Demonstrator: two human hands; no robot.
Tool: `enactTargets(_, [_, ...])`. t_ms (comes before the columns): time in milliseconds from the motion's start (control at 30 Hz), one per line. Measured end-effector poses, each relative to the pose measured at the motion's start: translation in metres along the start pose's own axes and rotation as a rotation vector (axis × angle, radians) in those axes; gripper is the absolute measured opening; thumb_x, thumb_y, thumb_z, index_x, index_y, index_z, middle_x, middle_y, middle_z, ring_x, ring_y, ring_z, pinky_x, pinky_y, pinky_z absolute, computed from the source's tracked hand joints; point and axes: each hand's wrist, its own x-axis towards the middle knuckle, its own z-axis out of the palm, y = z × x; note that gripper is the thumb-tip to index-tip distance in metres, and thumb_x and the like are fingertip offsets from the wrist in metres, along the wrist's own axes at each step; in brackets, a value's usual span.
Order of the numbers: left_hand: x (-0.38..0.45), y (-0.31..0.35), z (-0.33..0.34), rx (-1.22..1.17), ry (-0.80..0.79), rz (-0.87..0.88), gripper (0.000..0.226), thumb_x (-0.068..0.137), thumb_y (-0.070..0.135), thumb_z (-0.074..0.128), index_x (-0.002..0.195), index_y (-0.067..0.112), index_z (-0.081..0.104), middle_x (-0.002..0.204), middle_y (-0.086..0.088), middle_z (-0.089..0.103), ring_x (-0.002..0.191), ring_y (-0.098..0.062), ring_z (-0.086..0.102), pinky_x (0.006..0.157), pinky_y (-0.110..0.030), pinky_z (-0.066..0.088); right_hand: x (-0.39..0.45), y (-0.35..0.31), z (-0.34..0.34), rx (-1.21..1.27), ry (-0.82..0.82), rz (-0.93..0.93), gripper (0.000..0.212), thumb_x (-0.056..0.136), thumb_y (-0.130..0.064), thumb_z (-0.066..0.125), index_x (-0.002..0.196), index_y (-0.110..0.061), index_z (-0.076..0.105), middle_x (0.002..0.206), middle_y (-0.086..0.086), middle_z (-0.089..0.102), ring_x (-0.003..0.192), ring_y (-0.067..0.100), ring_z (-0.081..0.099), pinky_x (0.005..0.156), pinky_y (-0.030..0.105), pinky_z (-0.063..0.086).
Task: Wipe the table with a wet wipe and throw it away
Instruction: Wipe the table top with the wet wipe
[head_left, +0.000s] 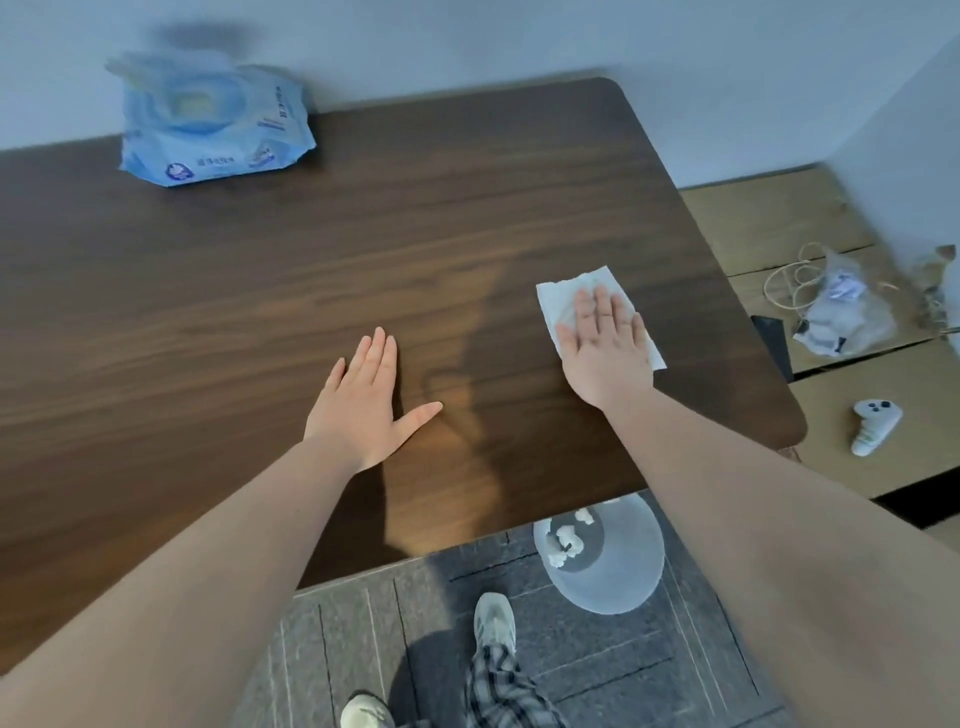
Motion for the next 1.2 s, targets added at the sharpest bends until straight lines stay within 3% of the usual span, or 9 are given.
enactTargets(233, [-0.069, -0.107, 0.006, -0.018, 0.022, -0.168, 0.097, 0.084, 0.073, 0.022, 0.150, 0.010, -0.007, 0.160, -0.005, -0.011, 0.146, -0.017, -0.009, 0.119, -0.037, 0.002, -0.026, -0.149, 0.038, -0.038, 0.000, -0.254, 0.058, 0.099, -0.046, 0.007, 0.150, -0.023, -0.010, 0.161, 0.000, -0.009, 0.147, 0.020, -0.012, 0.118, 0.039, -0.009])
enactTargets(667, [-0.247, -0.374, 0.050, -0.099, 0.032, -0.771, 0.125, 0.062, 0.092, 0.009, 0.149, 0.004, -0.008, 0.159, -0.011, -0.010, 0.147, -0.024, -0.008, 0.119, -0.044, 0.004, -0.109, -0.460, 0.114, -0.170, -0.008, -0.692, 0.059, 0.099, -0.048, 0.008, 0.151, -0.025, -0.006, 0.161, -0.003, -0.009, 0.147, 0.017, -0.010, 0.119, 0.039, -0.006])
enactTargets(867, [-0.253, -0.393, 0.064, -0.137, 0.119, -0.754, 0.124, 0.062, 0.095, 0.007, 0.149, 0.010, -0.011, 0.160, -0.005, -0.015, 0.146, -0.020, -0.014, 0.117, -0.046, -0.004, -0.141, -0.567, 0.139, -0.212, -0.025, -0.846, 0.058, 0.099, -0.047, 0.010, 0.151, -0.025, -0.003, 0.161, -0.002, -0.007, 0.147, 0.018, -0.008, 0.119, 0.040, -0.005])
enactTargets(1000, [-0.255, -0.393, 0.067, -0.142, 0.184, -0.753, 0.122, 0.061, 0.093, 0.005, 0.150, 0.011, -0.006, 0.161, -0.005, -0.007, 0.147, -0.020, -0.009, 0.116, -0.046, -0.003, -0.166, -0.628, 0.156, -0.200, -0.053, -0.942, 0.058, 0.099, -0.046, 0.012, 0.151, -0.026, -0.002, 0.161, -0.001, -0.005, 0.147, 0.019, -0.007, 0.119, 0.040, -0.005])
enactTargets(1200, [-0.253, -0.396, 0.064, -0.182, 0.147, -0.726, 0.132, 0.040, 0.082, -0.028, 0.151, 0.013, -0.009, 0.160, -0.005, -0.012, 0.146, -0.022, -0.015, 0.115, -0.049, -0.006, -0.191, -0.696, 0.171, -0.204, -0.114, -1.069, 0.057, 0.099, -0.046, 0.013, 0.151, -0.027, -0.001, 0.161, -0.003, -0.004, 0.147, 0.018, -0.007, 0.119, 0.040, -0.005])
